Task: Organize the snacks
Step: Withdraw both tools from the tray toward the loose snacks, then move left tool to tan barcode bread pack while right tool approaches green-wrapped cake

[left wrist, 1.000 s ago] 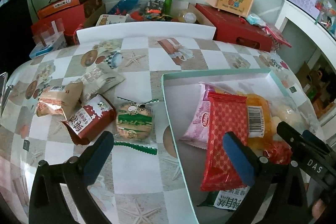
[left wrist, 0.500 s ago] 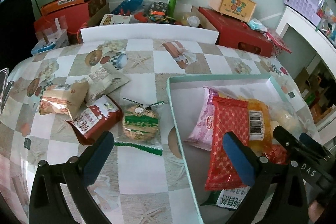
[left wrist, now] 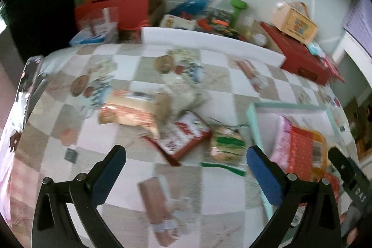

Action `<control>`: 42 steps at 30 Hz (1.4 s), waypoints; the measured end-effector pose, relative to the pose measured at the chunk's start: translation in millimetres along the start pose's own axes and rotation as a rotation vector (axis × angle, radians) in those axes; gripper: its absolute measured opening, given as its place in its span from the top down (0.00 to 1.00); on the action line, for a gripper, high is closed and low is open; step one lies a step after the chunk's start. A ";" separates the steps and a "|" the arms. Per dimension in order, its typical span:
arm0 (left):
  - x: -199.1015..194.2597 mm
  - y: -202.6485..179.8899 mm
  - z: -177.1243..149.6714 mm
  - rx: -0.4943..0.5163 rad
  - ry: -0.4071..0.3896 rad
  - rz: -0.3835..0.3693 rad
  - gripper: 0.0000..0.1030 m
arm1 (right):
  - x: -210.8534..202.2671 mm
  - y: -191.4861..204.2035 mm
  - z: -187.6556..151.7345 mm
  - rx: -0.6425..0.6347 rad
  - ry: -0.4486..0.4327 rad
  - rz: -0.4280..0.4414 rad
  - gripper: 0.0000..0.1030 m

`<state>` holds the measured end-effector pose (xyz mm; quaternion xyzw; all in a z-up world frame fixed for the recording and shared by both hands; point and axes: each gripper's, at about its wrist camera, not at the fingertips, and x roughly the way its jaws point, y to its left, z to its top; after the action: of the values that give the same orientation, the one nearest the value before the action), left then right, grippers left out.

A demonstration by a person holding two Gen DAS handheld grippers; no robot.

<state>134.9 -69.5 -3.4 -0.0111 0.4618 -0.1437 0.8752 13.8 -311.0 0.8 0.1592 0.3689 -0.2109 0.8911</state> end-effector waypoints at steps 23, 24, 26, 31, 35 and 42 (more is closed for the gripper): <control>5.3 77.3 5.7 -0.167 0.010 0.053 0.00 | 17.6 131.1 -24.7 -0.208 0.014 0.258 0.00; 8.0 76.8 6.3 -0.165 0.013 0.046 0.00 | 19.7 135.6 -25.8 -0.220 0.018 0.264 0.00; 10.9 76.3 7.5 -0.163 0.013 0.042 0.00 | 22.8 141.6 -27.6 -0.234 0.018 0.265 0.03; 18.2 77.2 14.6 -0.161 0.010 0.032 0.00 | 35.5 147.2 -28.1 -0.239 0.043 0.257 0.15; 25.6 81.6 21.6 -0.191 0.015 0.010 0.00 | 46.1 149.7 -26.5 -0.234 0.067 0.255 0.27; 50.7 87.1 39.6 -0.274 0.031 -0.001 0.00 | 54.8 156.2 -26.7 -0.255 0.072 0.241 0.29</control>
<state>215.0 -3.9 -34.7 -0.1286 0.4907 -0.0801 0.8581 110.1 -179.0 -37.1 0.0953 0.4025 -0.0484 0.9092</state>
